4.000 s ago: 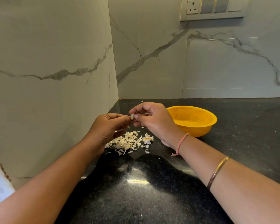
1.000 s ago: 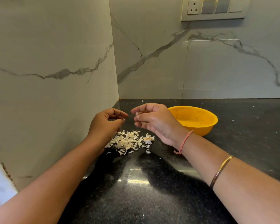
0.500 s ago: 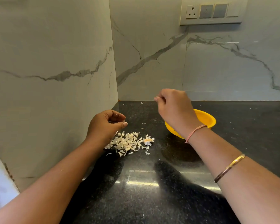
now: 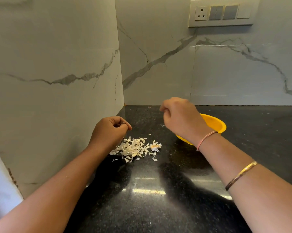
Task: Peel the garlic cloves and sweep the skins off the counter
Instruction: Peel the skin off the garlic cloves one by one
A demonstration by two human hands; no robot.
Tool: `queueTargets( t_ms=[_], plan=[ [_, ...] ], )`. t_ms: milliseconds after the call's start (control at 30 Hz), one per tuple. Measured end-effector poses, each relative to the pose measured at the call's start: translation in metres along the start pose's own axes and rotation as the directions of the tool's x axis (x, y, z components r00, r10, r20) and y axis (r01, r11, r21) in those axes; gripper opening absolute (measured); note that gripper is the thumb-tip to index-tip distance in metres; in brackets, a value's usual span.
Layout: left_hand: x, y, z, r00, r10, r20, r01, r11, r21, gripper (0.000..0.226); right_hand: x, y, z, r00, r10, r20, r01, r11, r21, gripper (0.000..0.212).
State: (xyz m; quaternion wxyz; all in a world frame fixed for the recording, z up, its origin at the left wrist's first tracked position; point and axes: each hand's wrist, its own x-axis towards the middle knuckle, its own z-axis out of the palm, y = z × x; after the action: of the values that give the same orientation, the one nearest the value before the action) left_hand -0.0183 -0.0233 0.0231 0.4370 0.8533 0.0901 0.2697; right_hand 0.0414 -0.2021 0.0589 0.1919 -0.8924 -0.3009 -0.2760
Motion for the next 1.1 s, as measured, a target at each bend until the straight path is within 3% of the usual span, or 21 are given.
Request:
queueTargets(
  t_ms=[100,233,400,533,667,767,933,1100],
  plan=[
    [0.000,0.001,0.000,1.000,-0.007,0.007,0.007,1.000,-0.016,0.025,-0.008,-0.018,0.006,0.950,-0.252,0.186,0.201,0.947,0.252,0.018],
    [0.003,-0.001,0.000,0.999,-0.031,-0.031,0.030,0.998,-0.052,0.015,-0.017,-0.032,0.022,0.810,-0.383,0.443,0.219,0.900,0.378,0.019],
    [0.005,-0.003,0.001,0.998,-0.025,-0.057,0.024,1.000,-0.017,0.020,-0.020,-0.036,0.034,0.768,-0.398,0.502,0.265,0.911,0.316,0.023],
    [0.007,-0.005,0.001,0.999,-0.013,-0.048,0.013,1.000,0.003,0.017,-0.019,-0.035,0.039,0.780,-0.406,0.476,0.299,0.911,0.285,0.016],
    [0.007,-0.007,0.000,1.000,0.023,-0.017,-0.023,1.000,0.003,0.014,-0.017,-0.026,0.041,0.887,-0.334,0.318,0.231,0.919,0.320,0.013],
    [0.007,-0.007,0.001,0.999,0.027,0.018,-0.026,1.000,-0.013,0.013,-0.012,-0.018,0.041,0.984,-0.134,0.115,0.064,0.877,0.477,0.009],
    [0.007,-0.006,0.002,0.998,0.000,0.068,0.006,0.996,-0.089,0.015,-0.007,-0.017,0.041,0.989,0.098,0.109,-0.146,0.668,0.730,0.008],
    [0.003,-0.003,0.003,0.985,0.086,0.149,-0.073,0.993,-0.091,0.023,-0.009,-0.018,0.041,0.979,0.161,0.128,-0.200,0.599,0.776,0.004]
  ],
)
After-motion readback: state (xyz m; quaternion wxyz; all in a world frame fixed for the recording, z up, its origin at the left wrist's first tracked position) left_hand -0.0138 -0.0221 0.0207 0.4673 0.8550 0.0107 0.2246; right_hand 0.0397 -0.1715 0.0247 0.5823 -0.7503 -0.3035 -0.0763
